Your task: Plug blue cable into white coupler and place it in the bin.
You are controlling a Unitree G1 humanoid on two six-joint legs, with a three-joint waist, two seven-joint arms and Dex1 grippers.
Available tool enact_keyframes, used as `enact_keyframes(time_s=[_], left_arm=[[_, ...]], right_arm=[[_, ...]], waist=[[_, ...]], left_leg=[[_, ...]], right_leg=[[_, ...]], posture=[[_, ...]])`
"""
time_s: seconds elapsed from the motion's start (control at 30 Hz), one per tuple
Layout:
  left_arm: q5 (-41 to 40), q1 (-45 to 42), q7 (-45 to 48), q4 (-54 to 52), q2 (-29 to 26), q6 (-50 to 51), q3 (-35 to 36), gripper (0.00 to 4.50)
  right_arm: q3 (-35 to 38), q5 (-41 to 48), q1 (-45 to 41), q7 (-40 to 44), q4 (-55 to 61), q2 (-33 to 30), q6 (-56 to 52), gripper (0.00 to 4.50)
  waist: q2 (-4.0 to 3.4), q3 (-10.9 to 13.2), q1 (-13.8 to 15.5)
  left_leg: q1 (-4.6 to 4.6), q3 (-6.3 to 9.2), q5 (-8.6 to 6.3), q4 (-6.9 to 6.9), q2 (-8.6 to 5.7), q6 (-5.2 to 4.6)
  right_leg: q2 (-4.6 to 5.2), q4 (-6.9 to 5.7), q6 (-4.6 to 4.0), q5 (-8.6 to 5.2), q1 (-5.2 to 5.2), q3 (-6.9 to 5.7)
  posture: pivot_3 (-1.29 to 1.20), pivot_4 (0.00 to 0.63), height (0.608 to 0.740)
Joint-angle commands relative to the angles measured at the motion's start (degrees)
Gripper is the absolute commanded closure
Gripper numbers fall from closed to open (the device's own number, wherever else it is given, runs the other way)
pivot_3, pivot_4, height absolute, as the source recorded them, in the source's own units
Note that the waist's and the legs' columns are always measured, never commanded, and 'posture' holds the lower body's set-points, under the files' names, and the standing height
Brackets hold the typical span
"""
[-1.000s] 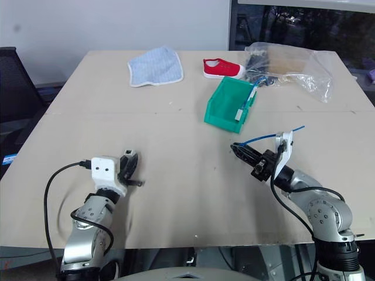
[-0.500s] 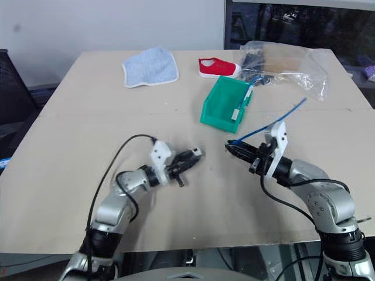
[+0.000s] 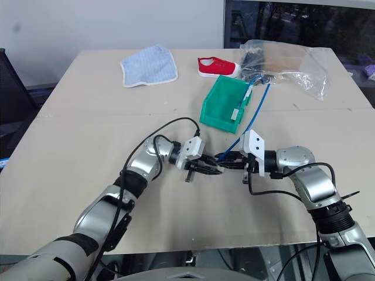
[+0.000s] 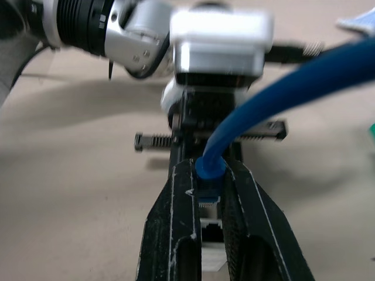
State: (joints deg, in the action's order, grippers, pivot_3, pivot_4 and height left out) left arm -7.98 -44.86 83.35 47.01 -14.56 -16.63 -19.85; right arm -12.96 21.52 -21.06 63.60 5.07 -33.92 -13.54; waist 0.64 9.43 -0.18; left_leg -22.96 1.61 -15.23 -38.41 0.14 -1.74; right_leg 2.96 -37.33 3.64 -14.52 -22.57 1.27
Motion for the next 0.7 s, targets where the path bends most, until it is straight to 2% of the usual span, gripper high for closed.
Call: enact_keyframes(time_s=[0.03, 0.7], left_arm=[[2.9, -0.9, 0.9, 4.4, 0.8, -3.8, -0.4, 3.99], [4.9, -2.4, 1.1, 10.1, 2.0, -9.2, 1.7, 3.99]], right_arm=[[-0.1, -1.8, -0.4, 1.5, -1.2, 0.2, 2.9, 4.50], [2.0, -2.9, 1.0, 1.2, -5.7, -0.2, 2.2, 4.50]], waist=[[0.00, 0.0, 0.0], [0.09, -0.1, 0.2]], left_leg=[[0.00, -0.01, 0.00, -0.02, -0.01, 0.00], [0.16, 0.11, 0.00, -0.21, -0.04, 0.00]], right_leg=[[0.02, -0.03, 0.00, 0.00, 0.01, 0.01], [0.02, -0.33, 0.00, 0.01, 0.15, -0.02]], posture=[[0.00, 0.150, 0.740], [0.00, 0.150, 0.740]])
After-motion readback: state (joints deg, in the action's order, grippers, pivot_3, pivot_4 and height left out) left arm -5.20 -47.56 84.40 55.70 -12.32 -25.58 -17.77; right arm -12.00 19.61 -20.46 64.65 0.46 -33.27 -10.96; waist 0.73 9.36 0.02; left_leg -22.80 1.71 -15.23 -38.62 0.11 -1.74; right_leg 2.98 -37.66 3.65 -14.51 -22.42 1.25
